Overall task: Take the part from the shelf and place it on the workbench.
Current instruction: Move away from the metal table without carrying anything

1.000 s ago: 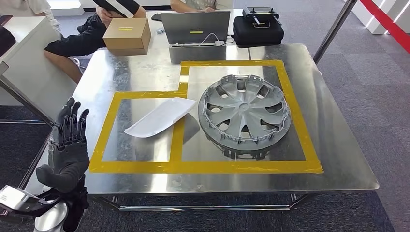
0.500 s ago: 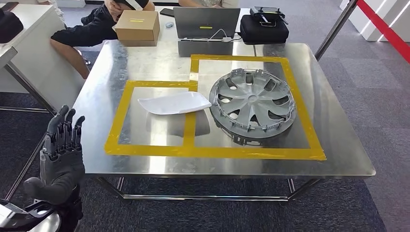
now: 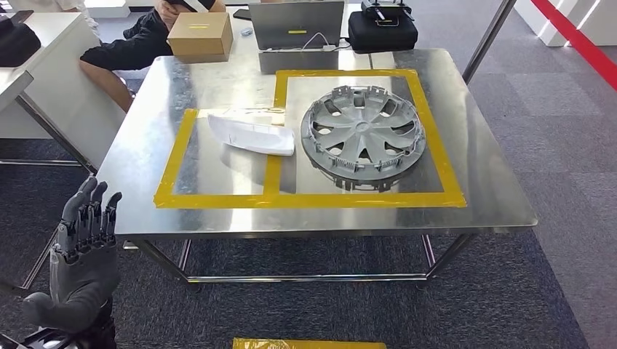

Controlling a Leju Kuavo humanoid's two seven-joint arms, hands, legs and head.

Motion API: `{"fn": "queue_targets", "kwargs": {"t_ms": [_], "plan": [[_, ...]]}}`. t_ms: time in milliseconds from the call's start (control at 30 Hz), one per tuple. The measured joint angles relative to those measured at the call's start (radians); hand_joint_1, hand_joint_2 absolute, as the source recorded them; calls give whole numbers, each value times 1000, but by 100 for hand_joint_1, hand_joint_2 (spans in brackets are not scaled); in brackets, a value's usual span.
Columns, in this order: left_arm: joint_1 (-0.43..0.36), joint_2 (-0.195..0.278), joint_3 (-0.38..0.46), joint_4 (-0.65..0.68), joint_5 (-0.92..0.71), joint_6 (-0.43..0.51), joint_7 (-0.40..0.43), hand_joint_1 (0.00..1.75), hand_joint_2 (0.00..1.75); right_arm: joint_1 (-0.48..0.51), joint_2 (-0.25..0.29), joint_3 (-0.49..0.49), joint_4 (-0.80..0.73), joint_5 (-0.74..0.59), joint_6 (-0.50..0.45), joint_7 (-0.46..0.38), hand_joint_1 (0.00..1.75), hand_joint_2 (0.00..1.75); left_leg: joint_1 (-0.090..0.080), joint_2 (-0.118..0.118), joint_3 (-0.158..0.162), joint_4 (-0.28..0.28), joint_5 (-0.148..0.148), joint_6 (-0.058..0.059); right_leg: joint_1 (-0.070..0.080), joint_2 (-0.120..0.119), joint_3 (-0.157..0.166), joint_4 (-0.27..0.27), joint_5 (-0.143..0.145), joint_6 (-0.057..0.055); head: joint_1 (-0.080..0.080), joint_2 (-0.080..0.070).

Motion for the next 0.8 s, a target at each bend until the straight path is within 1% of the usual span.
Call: {"fn": "queue_targets", "kwargs": {"t_ms": [33,67,100,133,167,200,233,267,300,333,367,400,433,467,500,533,567,600,633,667,700,733,767,800], "plan": [[4,1,0,-3,-2,0,0,0,0,0,1,0,0,-1,0,0,0,0,0,0,8,22,10,0,0,0,-15,3,10,2,0,0],[8,2,0,-6,-4,1,0,0,0,0,3,0,0,-1,1,0,0,0,0,0,34,6,36,1,0,-1,-30,7,20,4,0,0],[11,2,0,-10,-5,1,0,0,0,0,5,0,0,-1,1,0,0,0,1,0,79,-45,65,2,0,-1,-43,11,28,7,0,0],[12,3,0,-15,-5,2,0,0,0,0,6,0,0,-2,1,0,0,0,0,0,137,-121,81,4,1,0,-54,16,36,11,-1,0],[12,3,0,-19,-5,2,0,0,0,-1,7,0,0,-2,1,-1,0,0,-1,-1,192,-200,82,8,2,0,-63,20,43,16,0,0],[13,3,0,-23,-6,2,0,0,0,-1,8,0,0,-2,1,-1,0,0,-2,-2,231,-261,74,12,4,0,-69,23,51,21,0,0],[13,3,0,-26,-6,2,0,0,0,-1,8,0,0,-2,1,-1,0,0,-5,-3,250,-295,65,17,4,0,-73,24,59,28,0,0],[15,3,0,-28,-6,2,0,0,0,-1,8,0,0,-2,1,-2,0,0,-7,-4,250,-306,63,25,4,0,-77,24,68,34,0,0],[17,3,0,-29,-6,3,0,0,0,0,8,0,0,-2,1,-2,0,0,-7,-2,239,-305,70,35,2,0,-81,24,73,41,0,0],[18,3,0,-29,-7,3,0,0,0,0,9,0,0,-2,1,-2,0,0,-6,0,227,-305,79,47,0,1,-88,32,62,46,0,0],[20,3,0,-30,-8,2,0,0,0,1,9,0,0,-2,2,-2,0,0,-6,2,214,-306,91,57,-1,1,-98,55,32,51,2,0],[22,3,0,-30,-8,2,0,0,0,1,10,0,0,-3,2,-2,0,0,-5,5,199,-306,104,66,-2,2,-113,98,-15,54,3,0],[23,4,0,-31,-9,1,0,0,0,2,11,0,1,-3,3,-3,0,0,-6,6,184,-306,116,70,-1,3,-128,158,-71,57,5,0],[25,4,0,-31,-11,-1,0,0,0,2,12,0,1,-4,3,-3,0,0,-8,7,168,-305,129,73,-1,3,-141,227,-116,59,7,0],[28,4,0,-31,-12,-5,0,0,0,1,13,0,1,-5,3,-3,0,0,-10,8,154,-304,141,74,-1,3,-147,284,-137,59,8,0],[30,4,0,-31,-14,-8,0,0,0,1,14,0,1,-6,3,-3,0,0,-12,8,139,-301,154,74,-1,4,-140,317,-133,58,7,0],[33,4,0,-30,-16,-12,0,0,0,1,16,0,1,-8,3,-4,0,0,-14,9,124,-298,165,73,-1,4,-116,314,-108,55,7,0],[36,4,0,-30,-18,-16,0,0,0,1,17,0,1,-10,3,-4,0,0,-16,9,111,-295,175,72,0,4,-75,272,-78,50,7,0],[40,4,0,-30,-20,-19,0,0,0,1,18,0,1,-12,3,-5,0,0,-17,9,98,-291,185,70,1,4,-18,200,-58,45,7,0],[43,4,0,-30,-21,-21,0,0,0,1,18,0,1,-13,2,-6,0,0,-19,9,88,-286,193,67,3,5,42,113,-54,40,7,0],[45,4,0,-30,-23,-22,0,0,0,0,19,0,0,-13,2,-7,0,0,-21,9,80,-282,201,63,6,5,86,41,-61,35,6,0],[47,4,0,-30,-23,-23,0,0,0,0,19,0,0,-14,2,-8,0,0,-21,10,75,-280,209,58,9,5,112,-6,-71,30,6,0],[49,4,0,-30,-23,-23,0,0,0,0,20,0,0,-14,1,-8,0,0,-21,11,71,-279,218,51,12,5,117,-26,-76,25,5,0],[52,4,0,-29,-23,-23,0,0,0,1,21,0,1,-14,1,-9,0,0,-19,11,67,-279,225,45,12,5,109,-26,-71,18,5,0]]}}
